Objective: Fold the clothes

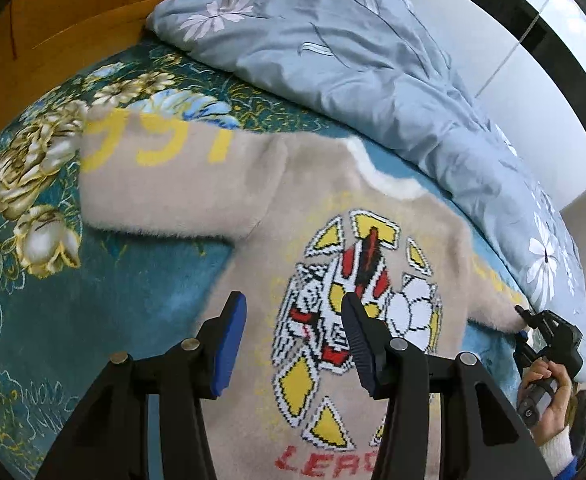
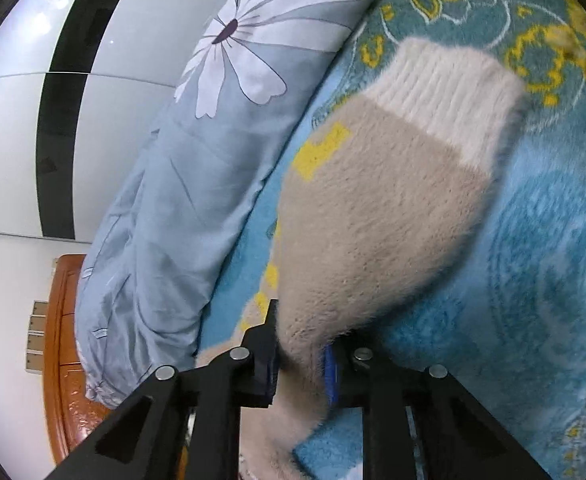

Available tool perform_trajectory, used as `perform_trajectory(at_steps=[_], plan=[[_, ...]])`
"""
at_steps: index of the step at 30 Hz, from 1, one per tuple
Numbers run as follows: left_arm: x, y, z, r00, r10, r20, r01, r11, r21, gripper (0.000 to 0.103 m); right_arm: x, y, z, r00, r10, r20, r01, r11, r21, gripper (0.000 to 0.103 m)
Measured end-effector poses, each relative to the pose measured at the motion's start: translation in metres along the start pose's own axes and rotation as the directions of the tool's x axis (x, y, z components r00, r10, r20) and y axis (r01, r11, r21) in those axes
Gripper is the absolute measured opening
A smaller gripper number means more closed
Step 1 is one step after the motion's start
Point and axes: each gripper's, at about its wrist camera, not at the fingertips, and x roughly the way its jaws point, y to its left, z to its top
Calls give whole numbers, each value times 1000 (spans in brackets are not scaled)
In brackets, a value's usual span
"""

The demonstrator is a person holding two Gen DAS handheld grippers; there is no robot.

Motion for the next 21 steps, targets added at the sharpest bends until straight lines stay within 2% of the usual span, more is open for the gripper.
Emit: perform_trajectory(at_steps=[5,10,13,17,19,21], plan=[[1,-17,-4,1000,-21,-22,22,998,55,50,-35,-9,22,1000,-7,3,7,1000,-6,13],[6,-33,-13,997,-60,-48,64,995,82,50,-85,-12,57,996,-58,72,64,994,-89,9],[10,-37,-18,995,-72,-72,78,993,83,50,-124,-16,84,985,-120,123,138,979,-151,9],[18,-37,-25,989,-85,-120,95,992,77,50,-176,-28,122,956,-200,216,240,953,-183,9],[24,-36,-30,984,-95,-154,106,992,64,50,-192,-35,136,947,-221,233,265,948,-177,9],[30,-37,-36,977,-102,-186,115,992,57,50,-197,-46,141,947,-247,203,284,943,-176,11]])
